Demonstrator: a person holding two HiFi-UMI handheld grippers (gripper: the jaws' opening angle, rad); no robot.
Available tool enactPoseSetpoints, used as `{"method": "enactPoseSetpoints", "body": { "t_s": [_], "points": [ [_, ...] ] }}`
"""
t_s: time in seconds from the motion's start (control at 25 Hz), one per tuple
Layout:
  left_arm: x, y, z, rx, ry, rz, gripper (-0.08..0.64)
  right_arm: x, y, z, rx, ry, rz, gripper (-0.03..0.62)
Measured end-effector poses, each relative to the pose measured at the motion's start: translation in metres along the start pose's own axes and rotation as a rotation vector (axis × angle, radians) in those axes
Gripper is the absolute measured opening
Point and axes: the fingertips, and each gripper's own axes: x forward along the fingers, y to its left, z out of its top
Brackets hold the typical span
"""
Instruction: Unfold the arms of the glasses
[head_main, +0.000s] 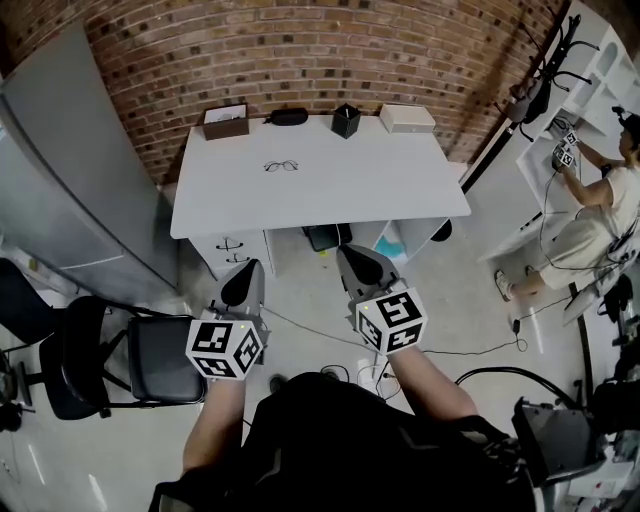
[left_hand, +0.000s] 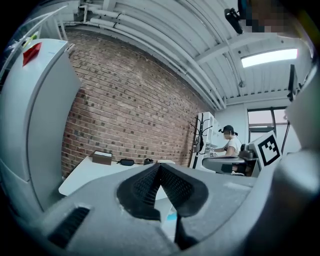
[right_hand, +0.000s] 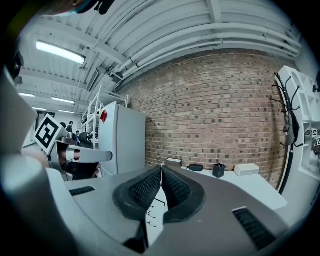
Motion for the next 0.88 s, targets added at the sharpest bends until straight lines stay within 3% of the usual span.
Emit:
{"method": "enactPoseSetpoints", "body": {
  "t_s": [0.56, 0.88],
  "points": [
    [-0.013, 0.044, -0.004, -0.048, -0.003, -0.047, 0.008, 0.03, 0.043, -0.001, -0.021, 0.029, -0.007, 0.009],
    [-0.021, 0.061, -0.003, -0.023, 0.001, -0.083, 0.008, 0.041, 0.062, -0.005, 0.004, 0.031, -0.025, 0.009]
  ]
}}
